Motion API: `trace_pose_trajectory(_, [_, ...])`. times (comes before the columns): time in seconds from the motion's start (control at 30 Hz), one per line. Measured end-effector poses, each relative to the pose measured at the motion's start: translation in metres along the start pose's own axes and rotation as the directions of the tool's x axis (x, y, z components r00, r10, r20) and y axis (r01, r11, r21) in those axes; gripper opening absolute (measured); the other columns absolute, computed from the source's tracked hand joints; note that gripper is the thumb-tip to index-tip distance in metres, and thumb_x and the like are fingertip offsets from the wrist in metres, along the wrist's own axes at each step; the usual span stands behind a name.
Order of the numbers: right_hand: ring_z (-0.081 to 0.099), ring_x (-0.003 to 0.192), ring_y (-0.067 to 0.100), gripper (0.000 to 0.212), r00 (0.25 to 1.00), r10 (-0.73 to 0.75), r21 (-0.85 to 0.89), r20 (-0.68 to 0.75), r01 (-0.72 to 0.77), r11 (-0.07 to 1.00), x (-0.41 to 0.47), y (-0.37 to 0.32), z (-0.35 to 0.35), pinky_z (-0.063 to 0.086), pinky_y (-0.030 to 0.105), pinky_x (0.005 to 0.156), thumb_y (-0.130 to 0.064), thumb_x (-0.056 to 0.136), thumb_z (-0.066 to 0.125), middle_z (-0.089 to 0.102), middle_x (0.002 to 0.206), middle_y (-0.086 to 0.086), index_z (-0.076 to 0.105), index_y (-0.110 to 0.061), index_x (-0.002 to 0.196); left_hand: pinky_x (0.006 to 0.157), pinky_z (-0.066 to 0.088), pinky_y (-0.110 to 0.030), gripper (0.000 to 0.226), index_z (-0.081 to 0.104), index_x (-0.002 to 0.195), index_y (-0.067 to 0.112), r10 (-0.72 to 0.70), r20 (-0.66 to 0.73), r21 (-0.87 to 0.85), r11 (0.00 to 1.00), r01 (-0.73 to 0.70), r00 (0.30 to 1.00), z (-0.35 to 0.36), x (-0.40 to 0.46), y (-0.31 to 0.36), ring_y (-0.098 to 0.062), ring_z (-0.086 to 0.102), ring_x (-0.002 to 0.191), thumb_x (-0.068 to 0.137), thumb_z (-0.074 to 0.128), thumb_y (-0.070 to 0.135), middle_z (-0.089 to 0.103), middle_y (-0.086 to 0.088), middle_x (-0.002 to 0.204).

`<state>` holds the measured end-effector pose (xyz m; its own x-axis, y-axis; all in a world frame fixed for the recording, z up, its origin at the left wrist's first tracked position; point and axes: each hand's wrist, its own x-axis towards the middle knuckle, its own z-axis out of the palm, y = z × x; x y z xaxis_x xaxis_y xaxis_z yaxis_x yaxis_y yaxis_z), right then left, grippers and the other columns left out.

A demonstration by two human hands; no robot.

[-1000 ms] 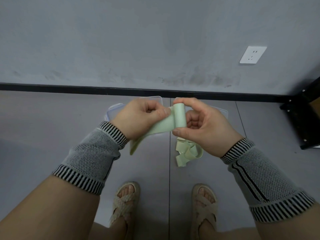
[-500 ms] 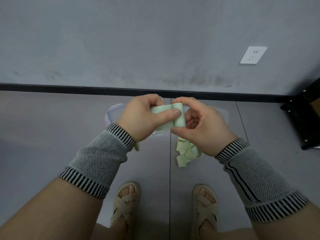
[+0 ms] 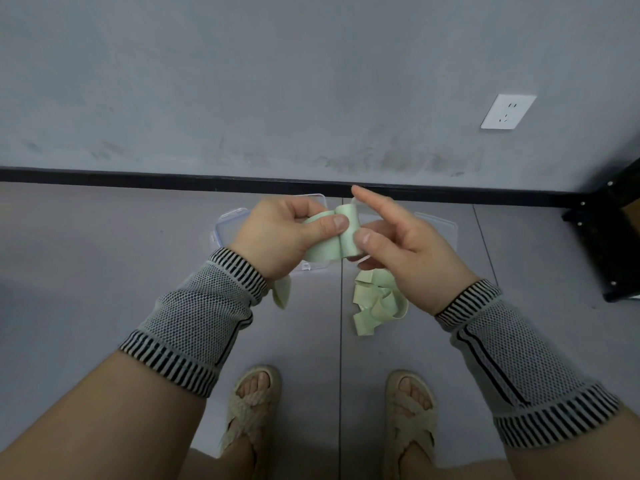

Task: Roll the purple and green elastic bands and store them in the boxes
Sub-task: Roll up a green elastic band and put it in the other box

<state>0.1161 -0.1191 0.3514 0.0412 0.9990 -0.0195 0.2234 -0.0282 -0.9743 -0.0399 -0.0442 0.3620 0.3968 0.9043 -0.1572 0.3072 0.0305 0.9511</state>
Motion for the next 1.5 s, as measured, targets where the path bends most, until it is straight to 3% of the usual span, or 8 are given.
trace_pose_trajectory(0.17, [0.071, 0.078, 0.017, 0.045, 0.998, 0.042, 0.085, 0.052, -0.046, 0.995, 0.001, 0.000, 0.000, 0.057, 0.032, 0.079, -0.004, 0.092, 0.054, 0.071, 0.077, 0.003, 0.049, -0.032, 0.127, 0.068, 0.050, -0.032, 0.018, 0.069, 0.077, 0.010, 0.035, 0.029, 0.090, 0.995, -0.037, 0.999, 0.004, -0.001, -0.002, -0.015, 0.060, 0.067, 0.078, 0.072, 0.027, 0.070, -0.015, 0.080])
trace_pose_trajectory(0.3, [0.070, 0.075, 0.018, 0.040, 0.998, 0.044, 0.109, 0.034, -0.048, 0.993, 0.001, 0.001, -0.006, 0.057, 0.039, 0.081, -0.001, 0.090, 0.056, 0.070, 0.073, 0.000, 0.055, -0.033, 0.115, 0.060, 0.045, -0.019, 0.011, 0.065, 0.079, 0.018, 0.098, 0.104, 0.278, 0.953, -0.123, 0.990, -0.002, 0.001, -0.002, 0.000, 0.054, 0.058, 0.085, 0.065, 0.028, 0.065, 0.002, 0.070])
trace_pose_trajectory(0.47, [0.068, 0.071, 0.019, 0.038, 0.999, 0.029, 0.136, 0.020, -0.032, 0.990, 0.001, 0.002, -0.008, 0.057, 0.037, 0.078, 0.001, 0.089, 0.057, 0.067, 0.068, -0.001, 0.057, -0.025, 0.116, 0.048, 0.047, -0.024, 0.014, 0.058, 0.074, 0.021, 0.117, 0.111, 0.427, 0.891, -0.153, 0.987, -0.008, 0.003, -0.005, -0.007, 0.053, 0.050, 0.087, 0.061, 0.028, 0.057, 0.005, 0.063])
trace_pose_trajectory(0.67, [0.064, 0.064, 0.012, 0.035, 1.000, -0.002, 0.073, -0.020, 0.004, 0.997, 0.003, 0.003, -0.006, 0.055, 0.032, 0.073, -0.002, 0.085, 0.065, 0.063, 0.062, -0.005, 0.056, -0.022, 0.113, 0.045, 0.035, -0.010, 0.017, 0.058, 0.072, 0.017, 0.161, 0.063, 0.346, 0.922, -0.173, 0.985, -0.005, 0.001, -0.002, 0.001, 0.047, 0.047, 0.086, 0.063, 0.024, 0.055, 0.008, 0.060])
trace_pose_trajectory(0.83, [0.058, 0.064, 0.018, 0.036, 0.996, -0.039, 0.003, -0.074, 0.039, 0.999, 0.005, 0.005, -0.001, 0.052, 0.038, 0.069, -0.007, 0.080, 0.071, 0.060, 0.066, 0.001, 0.057, -0.032, 0.102, 0.048, 0.040, -0.016, 0.026, 0.062, 0.072, 0.009, 0.143, 0.019, 0.187, 0.972, -0.144, 0.990, 0.003, 0.000, 0.002, -0.003, 0.047, 0.050, 0.079, 0.071, 0.033, 0.056, 0.004, 0.060])
trace_pose_trajectory(1.1, [0.050, 0.058, 0.008, 0.039, 0.987, -0.067, -0.093, -0.147, 0.053, 0.994, 0.004, 0.004, 0.005, 0.047, 0.022, 0.061, -0.015, 0.073, 0.078, 0.055, 0.068, 0.004, 0.058, -0.032, 0.101, 0.052, 0.044, -0.021, 0.019, 0.064, 0.069, 0.014, 0.113, 0.008, 0.123, 0.986, -0.113, 0.994, 0.008, 0.001, 0.001, -0.005, 0.051, 0.052, 0.078, 0.072, 0.028, 0.059, 0.003, 0.060])
trace_pose_trajectory(1.33, [0.065, 0.079, 0.014, 0.077, 1.000, -0.019, 0.013, 0.006, 0.019, 1.000, -0.003, 0.002, -0.006, 0.056, 0.030, 0.081, -0.016, 0.070, 0.079, 0.060, 0.108, 0.003, 0.041, -0.050, 0.128, 0.051, 0.042, -0.017, 0.018, 0.063, 0.068, 0.016, 0.094, -0.001, 0.079, 0.992, -0.094, 0.996, -0.002, 0.003, -0.003, -0.003, 0.050, 0.051, 0.081, 0.071, 0.027, 0.058, 0.005, 0.058])
trace_pose_trajectory(1.5, [0.070, 0.080, 0.020, 0.052, 0.999, 0.004, 0.085, 0.044, -0.007, 0.996, -0.002, 0.003, -0.001, 0.056, 0.037, 0.084, -0.008, 0.082, 0.068, 0.070, 0.076, 0.000, 0.051, -0.039, 0.120, 0.055, 0.044, -0.022, 0.030, 0.067, 0.079, 0.007, 0.138, 0.068, 0.180, 0.972, -0.149, 0.988, 0.001, 0.001, -0.005, -0.007, 0.053, 0.058, 0.078, 0.069, 0.037, 0.067, -0.013, 0.073])
